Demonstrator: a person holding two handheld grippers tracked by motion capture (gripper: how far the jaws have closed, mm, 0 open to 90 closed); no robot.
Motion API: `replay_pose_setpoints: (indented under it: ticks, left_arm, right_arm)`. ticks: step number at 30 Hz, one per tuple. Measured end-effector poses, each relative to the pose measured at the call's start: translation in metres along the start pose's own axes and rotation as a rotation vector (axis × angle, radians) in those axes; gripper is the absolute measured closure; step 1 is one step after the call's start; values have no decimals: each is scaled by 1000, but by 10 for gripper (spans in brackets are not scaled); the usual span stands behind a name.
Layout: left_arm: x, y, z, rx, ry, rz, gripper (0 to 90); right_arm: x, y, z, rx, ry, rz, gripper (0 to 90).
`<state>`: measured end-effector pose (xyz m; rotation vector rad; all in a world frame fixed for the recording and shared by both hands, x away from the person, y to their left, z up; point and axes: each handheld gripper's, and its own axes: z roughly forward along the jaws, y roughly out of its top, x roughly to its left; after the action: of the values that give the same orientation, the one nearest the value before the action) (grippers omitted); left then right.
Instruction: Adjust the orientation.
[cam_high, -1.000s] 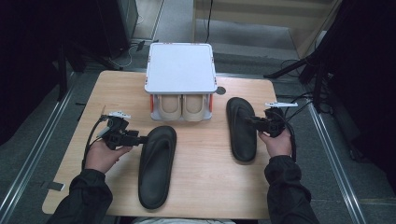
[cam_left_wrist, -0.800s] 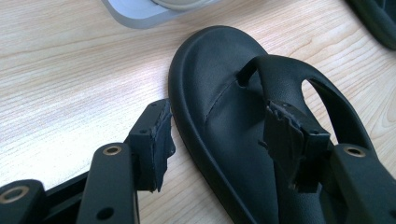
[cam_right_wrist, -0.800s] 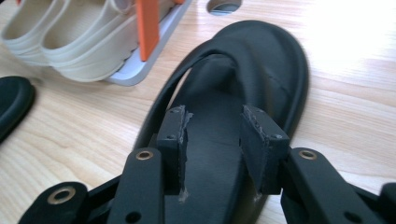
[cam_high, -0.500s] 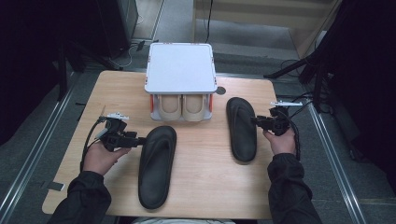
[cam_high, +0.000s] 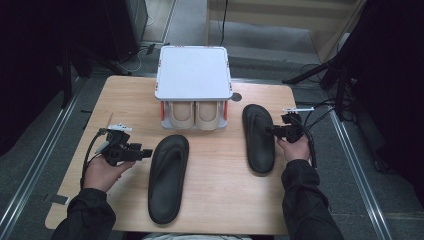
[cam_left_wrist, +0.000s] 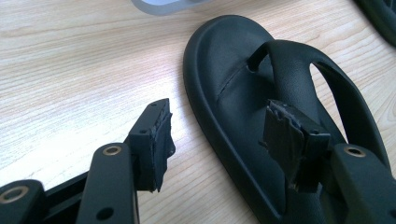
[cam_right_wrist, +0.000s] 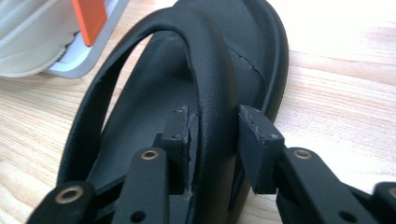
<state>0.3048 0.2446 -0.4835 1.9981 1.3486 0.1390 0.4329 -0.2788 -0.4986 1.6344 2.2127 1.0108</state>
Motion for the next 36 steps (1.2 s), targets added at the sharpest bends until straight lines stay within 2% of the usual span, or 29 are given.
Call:
replay_pose_setpoints:
  ticks: [8, 15, 26, 31, 33, 36]
  left_arm:
    - [0, 0, 0, 1, -2, 4, 421]
    - [0, 0, -1, -7, 5, 2, 421]
    - [1, -1, -3, -14, 5, 9, 440]
    - [1, -1, -4, -6, -15, 17, 542]
    - [2, -1, -6, -22, -21, 9, 560]
    - [6, -2, -8, -39, -31, 6, 640]
  right_arm:
    - [-1, 2, -1, 8, 4, 47, 719]
    - [3, 5, -5, 10, 10, 58, 719]
    - [12, 5, -27, -11, 34, 69, 720]
    - [18, 1, -34, -17, 47, 61, 720]
    - [22, -2, -39, -17, 53, 58, 719]
    - [28, -6, -44, -19, 62, 48, 719]
